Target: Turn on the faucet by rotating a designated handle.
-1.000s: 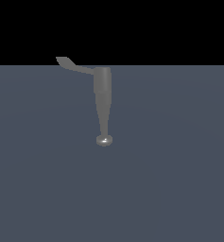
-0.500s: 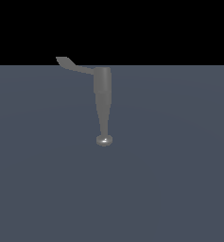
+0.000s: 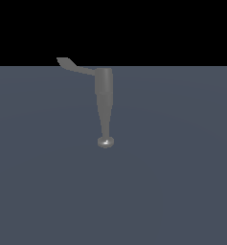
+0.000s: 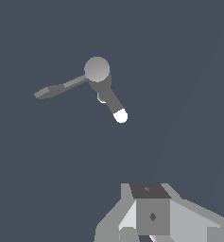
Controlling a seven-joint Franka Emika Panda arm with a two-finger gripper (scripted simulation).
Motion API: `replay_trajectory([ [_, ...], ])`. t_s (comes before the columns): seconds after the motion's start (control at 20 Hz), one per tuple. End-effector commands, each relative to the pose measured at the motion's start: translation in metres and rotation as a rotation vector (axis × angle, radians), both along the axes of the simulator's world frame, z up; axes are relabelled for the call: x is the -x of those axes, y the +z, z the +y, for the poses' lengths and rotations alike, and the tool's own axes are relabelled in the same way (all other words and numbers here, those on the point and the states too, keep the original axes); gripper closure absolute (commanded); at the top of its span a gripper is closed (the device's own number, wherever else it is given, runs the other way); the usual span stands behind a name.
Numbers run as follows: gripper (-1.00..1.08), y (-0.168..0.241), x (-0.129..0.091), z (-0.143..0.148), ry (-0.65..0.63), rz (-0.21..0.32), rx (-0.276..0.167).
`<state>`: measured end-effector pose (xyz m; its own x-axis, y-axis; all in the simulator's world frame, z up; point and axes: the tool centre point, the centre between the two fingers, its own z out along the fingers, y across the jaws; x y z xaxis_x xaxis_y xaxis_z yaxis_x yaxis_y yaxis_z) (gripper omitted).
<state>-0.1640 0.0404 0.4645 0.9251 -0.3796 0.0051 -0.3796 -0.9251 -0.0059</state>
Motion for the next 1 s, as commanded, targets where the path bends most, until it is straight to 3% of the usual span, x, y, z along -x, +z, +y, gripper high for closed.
replay_trajectory([
  [0.0,1.08,-0.005,-0.012,0.004,-0.058,0.001,-0.003],
  [0.95,1.08,-0.057,-0.098,0.039,-0.490,0.009,-0.012],
])
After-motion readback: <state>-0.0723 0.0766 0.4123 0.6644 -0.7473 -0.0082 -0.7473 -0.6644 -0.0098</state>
